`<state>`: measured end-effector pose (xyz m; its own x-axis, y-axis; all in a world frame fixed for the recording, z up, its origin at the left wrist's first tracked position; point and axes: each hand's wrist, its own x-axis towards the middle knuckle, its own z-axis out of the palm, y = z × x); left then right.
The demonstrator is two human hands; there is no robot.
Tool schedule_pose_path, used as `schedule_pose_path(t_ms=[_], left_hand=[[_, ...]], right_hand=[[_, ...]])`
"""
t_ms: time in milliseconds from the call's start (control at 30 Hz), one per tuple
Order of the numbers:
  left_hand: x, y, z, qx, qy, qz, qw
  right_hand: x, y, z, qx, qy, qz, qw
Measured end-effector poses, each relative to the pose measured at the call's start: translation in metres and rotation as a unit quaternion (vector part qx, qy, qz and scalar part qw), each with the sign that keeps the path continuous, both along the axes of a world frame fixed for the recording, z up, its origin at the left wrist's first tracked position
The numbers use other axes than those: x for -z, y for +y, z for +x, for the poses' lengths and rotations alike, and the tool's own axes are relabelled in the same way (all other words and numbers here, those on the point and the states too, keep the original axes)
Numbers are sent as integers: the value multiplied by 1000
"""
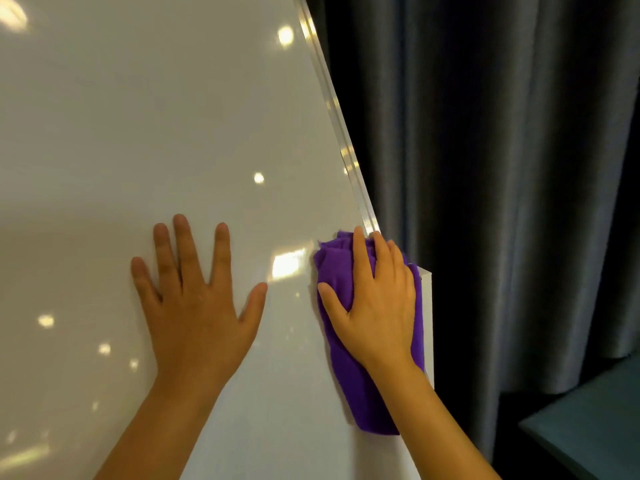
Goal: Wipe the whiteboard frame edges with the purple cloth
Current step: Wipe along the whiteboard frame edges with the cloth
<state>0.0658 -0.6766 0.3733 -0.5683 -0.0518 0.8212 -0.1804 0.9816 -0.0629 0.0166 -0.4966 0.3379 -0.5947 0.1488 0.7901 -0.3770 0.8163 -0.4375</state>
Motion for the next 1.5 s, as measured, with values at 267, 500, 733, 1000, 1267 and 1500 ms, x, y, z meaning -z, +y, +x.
schedule_pose_path(t_ms=[267,500,733,1000,1267,1500], left_hand=[[36,12,14,21,-32,-4,999],[73,30,28,-10,-37,16,999],[118,48,34,-44,-24,49,998],[147,54,36,-58,-2,51,997],[166,59,38,-56,9,56,997],[177,60,33,-66,27,42,997]], right_hand=[[47,16,10,39,-10,-49,998],[58,21,10,43,-4,-83,996],[93,31,21,37,-24,-125,991],[185,58,48,5,-100,-132,986],[157,55,27,-17,-37,-143,989],[155,53,15,-16,8,-210,978]])
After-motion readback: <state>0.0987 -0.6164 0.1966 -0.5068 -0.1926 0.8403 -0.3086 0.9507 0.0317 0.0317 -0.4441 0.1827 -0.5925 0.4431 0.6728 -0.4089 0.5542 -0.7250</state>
